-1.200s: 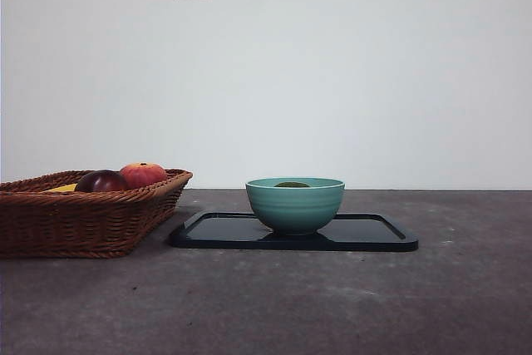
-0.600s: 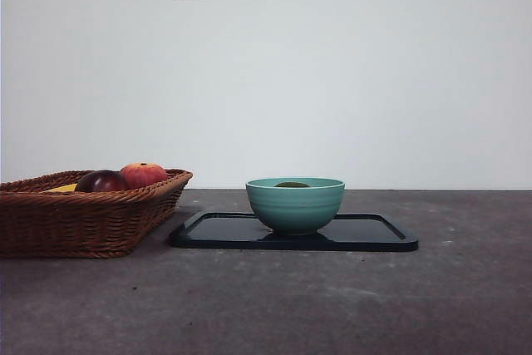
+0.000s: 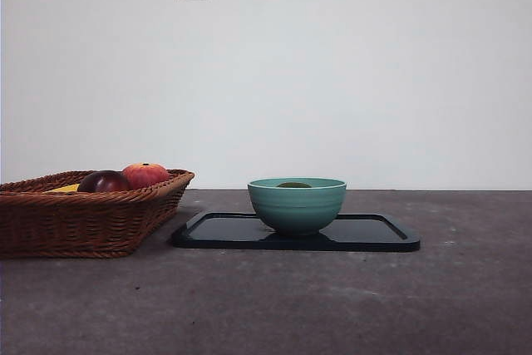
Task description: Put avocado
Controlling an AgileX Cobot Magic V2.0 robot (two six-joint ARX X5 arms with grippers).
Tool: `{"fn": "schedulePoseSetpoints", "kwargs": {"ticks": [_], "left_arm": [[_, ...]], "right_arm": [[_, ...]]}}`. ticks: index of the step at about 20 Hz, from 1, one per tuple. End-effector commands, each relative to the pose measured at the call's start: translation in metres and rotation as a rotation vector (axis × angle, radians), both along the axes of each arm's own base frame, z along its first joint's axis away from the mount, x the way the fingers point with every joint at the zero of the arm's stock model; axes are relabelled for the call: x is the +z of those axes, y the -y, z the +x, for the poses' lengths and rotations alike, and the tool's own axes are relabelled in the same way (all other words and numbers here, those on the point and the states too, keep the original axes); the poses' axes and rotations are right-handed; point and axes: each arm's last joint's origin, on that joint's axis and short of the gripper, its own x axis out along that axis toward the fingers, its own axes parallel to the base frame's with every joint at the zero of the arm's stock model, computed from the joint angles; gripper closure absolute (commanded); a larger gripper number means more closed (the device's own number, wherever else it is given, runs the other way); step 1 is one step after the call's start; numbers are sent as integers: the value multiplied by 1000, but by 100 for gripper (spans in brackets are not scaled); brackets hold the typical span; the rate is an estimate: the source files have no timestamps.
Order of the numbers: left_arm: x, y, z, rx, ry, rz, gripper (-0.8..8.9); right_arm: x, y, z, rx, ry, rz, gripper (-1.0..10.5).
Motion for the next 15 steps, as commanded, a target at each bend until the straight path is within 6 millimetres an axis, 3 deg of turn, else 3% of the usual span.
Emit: {"fn": "schedulePoseSetpoints", "kwargs": {"ticks": [1, 5, 10, 15], "left_arm": [[0, -1, 2, 163, 112, -3, 795], [-30, 1, 30, 301, 314, 6, 794], [-112, 7, 78, 296, 345, -7, 794], [-163, 4, 88, 328, 307, 8, 794]], "right_arm": [[2, 0, 0, 7, 9, 13, 927], [2, 0, 0, 7, 10, 13, 927], [2, 0, 0, 7, 10, 13, 926], [2, 0, 0, 7, 10, 13, 927]]}}
